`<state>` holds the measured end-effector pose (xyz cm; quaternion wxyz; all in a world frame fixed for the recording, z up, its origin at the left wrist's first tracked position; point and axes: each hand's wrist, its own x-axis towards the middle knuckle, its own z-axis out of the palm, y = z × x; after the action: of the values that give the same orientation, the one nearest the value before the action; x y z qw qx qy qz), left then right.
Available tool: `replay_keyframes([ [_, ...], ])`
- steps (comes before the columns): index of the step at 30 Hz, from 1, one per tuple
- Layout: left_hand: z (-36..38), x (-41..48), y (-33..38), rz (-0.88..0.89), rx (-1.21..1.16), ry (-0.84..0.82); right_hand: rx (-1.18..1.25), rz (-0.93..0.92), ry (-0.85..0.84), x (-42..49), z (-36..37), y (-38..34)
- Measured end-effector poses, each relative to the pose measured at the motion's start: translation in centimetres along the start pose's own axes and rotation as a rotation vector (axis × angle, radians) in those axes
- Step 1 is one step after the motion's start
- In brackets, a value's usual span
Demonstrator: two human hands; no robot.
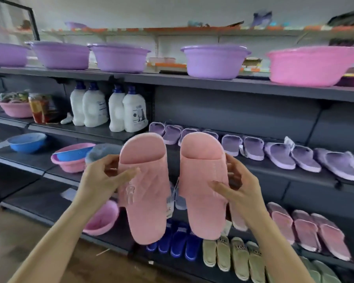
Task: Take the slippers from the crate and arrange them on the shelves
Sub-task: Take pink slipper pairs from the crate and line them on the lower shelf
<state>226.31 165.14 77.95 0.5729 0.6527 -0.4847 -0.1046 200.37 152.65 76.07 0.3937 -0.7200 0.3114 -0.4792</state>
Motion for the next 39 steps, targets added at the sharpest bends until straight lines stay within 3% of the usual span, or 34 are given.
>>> replay_keyframes([
  [10, 16.6, 1.1, 4.2, 0.096, -0.201, -0.211, -0.052, 0.045, 0.246, -3.2, -15.1, 4.4],
  [23, 34.5, 6.3, 5.3, 0.14, -0.332, -0.565, -0.135, 0.186, 0.512, -3.2, -25.6, 9.9],
  [39, 51.6, 8.3, 9.0, 0.15, -0.386, -0.696, -0.208, 0.251, 0.698, -1.1, -37.8, 15.5],
])
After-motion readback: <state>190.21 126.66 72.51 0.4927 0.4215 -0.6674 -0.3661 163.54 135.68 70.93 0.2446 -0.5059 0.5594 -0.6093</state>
